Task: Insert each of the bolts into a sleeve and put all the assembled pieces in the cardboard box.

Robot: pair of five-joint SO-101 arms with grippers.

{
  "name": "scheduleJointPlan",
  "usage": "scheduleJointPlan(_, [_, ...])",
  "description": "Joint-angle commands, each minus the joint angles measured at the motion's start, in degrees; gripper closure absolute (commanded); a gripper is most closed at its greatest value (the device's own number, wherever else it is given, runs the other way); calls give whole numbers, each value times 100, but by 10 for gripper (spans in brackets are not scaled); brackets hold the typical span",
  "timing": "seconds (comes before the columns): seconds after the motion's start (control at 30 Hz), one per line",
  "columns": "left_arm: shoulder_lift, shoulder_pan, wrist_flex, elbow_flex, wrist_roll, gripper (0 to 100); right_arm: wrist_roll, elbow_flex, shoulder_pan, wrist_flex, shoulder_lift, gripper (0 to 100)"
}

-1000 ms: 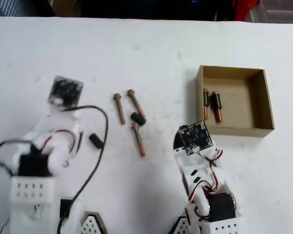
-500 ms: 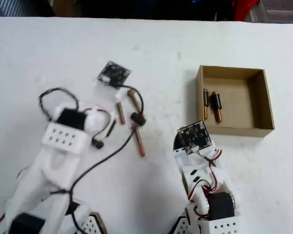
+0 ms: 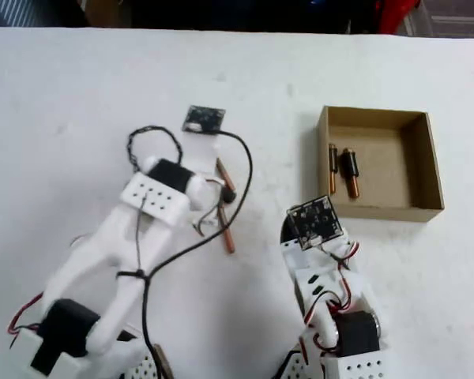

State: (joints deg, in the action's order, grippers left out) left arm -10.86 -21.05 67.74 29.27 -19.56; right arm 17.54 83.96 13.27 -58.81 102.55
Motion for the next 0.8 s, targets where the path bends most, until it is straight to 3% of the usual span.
scheduleJointPlan(0.0, [127,-207,-308,-264,-97,976,-18,-53,-48,-13,57,981])
scheduleJointPlan(0.23, [593,-268,-765,-255,-176,977,-18,-53,-57,-22,57,981])
scheduleJointPlan(0.6, [1376,-268,-1591,-299,-2136,976,-18,-53,-57,-22,57,981])
scheduleJointPlan(0.77, [1613,-251,-1890,-299,-2382,976,-9,-53,-57,-22,57,981])
